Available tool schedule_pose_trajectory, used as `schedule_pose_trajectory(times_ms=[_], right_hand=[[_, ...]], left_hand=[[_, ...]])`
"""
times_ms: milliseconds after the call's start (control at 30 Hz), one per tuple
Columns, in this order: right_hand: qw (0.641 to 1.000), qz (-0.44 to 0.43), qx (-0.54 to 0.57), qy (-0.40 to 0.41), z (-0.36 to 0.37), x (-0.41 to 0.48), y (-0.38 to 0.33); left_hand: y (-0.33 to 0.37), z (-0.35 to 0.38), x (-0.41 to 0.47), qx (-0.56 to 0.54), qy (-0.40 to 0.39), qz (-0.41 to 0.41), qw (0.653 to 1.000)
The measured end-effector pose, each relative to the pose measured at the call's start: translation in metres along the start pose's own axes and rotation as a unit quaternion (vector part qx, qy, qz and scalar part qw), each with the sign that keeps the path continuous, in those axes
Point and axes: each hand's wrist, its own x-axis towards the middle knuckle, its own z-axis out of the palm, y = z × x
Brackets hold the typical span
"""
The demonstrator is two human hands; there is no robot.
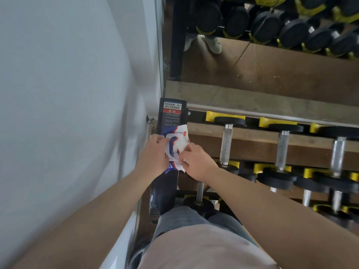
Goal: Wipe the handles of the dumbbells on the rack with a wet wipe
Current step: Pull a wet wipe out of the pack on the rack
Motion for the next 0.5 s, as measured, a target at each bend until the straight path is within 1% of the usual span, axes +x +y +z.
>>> schedule_pose_trajectory(times_ms=[67,167,300,433,500], right_hand=[[1.000,-0.006,-0.014,-0.012,0.000,-0.001,-0.001],[0.999,-0.016,-0.041,-0.026,-0.002,-0.003,-0.003],[0.998,-0.014,-0.049,-0.042,-0.003,-0.004,-0.003],[0.997,-0.008,-0.044,-0.055,-0.004,-0.005,-0.003],[0.997,-0.004,-0.040,-0.059,-0.004,-0.005,-0.002]], left_hand=[[0.000,-0.002,0.002,0.027,0.020,0.039,0.999],[-0.002,0.001,0.007,0.061,0.029,0.090,0.994],[-0.002,0.005,0.010,0.069,0.044,0.096,0.992],[0.003,0.012,0.015,0.067,0.036,0.091,0.993],[0.004,0.015,0.016,0.047,0.023,0.081,0.995]])
